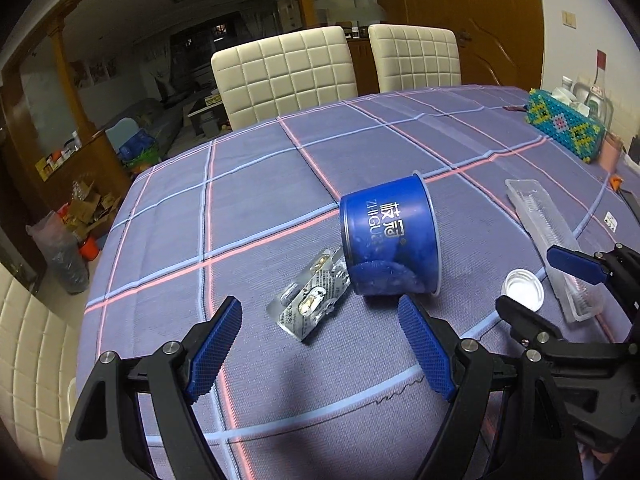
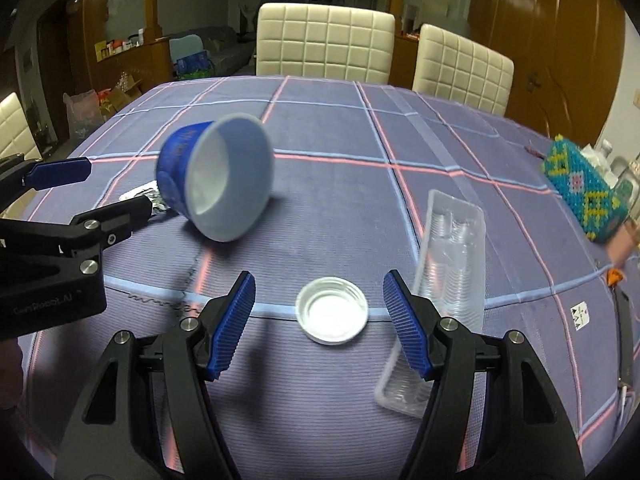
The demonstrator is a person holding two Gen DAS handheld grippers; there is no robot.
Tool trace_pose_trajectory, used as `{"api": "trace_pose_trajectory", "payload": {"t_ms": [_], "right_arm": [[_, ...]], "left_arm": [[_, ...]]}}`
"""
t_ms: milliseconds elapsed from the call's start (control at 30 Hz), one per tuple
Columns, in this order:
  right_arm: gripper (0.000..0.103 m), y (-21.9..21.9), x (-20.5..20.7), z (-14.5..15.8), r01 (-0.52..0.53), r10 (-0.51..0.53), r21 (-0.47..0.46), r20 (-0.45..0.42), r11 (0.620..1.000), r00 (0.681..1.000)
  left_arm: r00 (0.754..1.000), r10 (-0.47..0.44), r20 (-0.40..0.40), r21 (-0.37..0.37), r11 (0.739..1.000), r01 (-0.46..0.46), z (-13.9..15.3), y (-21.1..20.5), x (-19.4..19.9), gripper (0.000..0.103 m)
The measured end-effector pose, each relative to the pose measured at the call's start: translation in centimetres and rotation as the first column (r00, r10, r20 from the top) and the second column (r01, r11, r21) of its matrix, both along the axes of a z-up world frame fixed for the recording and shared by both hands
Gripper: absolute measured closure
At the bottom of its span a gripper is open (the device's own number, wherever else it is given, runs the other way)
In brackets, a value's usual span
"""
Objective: Collect trash
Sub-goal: 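Grasp the foil blister pack with the left tool while the right tool grasps the white bottle cap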
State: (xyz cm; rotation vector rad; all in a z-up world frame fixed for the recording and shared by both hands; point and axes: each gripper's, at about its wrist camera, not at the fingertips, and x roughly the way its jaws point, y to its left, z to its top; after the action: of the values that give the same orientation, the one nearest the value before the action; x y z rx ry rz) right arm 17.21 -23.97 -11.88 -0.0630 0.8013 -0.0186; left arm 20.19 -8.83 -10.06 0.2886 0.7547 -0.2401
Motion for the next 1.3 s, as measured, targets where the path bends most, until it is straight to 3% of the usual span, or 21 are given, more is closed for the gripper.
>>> {"api": "trace_pose_trajectory", "payload": {"t_ms": [300,467,600,700,767,933,1300], "right_arm": [[0.036,-1.0,0.8,-0.8,-0.001,0.003,0.038,-0.038,0.999,0.999],[0.037,-1.0,1.4,-1.4,0.008,-0.005,0.035,-0.078,0.999,0.997],[0.047,-0.9,1.7,-1.7,0.002,0.004,0.059,-0.105,0.998,0.995],[0.056,-0.8,1.7,-1.7,0.002,0.006,0.071,-0.104,0.997,0.995],[0.061,-0.4,1.5,-1.6,-0.005,0.012,0.07,-0.1,0.998,0.995],[0.062,-0.2,1.4,-1.6,-0.005,0.012,0.068,-0.1,0.998,0.995],[0.062,1.4,0.6,-0.7,-0.052,0.058,0.063,-0.086,0.997,0.995]], "left_arm": [[0.998,0.039,-0.058,-0.003,0.999,-0.04,-1.8,1.8,2.7,0.024],[0.994,0.043,-0.096,0.039,0.998,-0.039,-3.5,1.4,4.5,0.024],[0.996,0.032,-0.087,0.035,0.999,-0.029,-3.7,1.2,4.3,0.026],[0.995,-0.002,-0.101,0.003,1.0,0.002,-3.7,1.0,3.9,0.048],[0.993,-0.027,-0.115,-0.01,1.0,0.026,-3.6,0.7,3.6,0.075],[0.993,-0.066,-0.098,0.029,0.997,0.07,-3.6,0.0,2.2,0.078],[0.996,-0.068,-0.05,0.015,0.998,0.068,-1.5,2.0,-0.3,0.078]]}}
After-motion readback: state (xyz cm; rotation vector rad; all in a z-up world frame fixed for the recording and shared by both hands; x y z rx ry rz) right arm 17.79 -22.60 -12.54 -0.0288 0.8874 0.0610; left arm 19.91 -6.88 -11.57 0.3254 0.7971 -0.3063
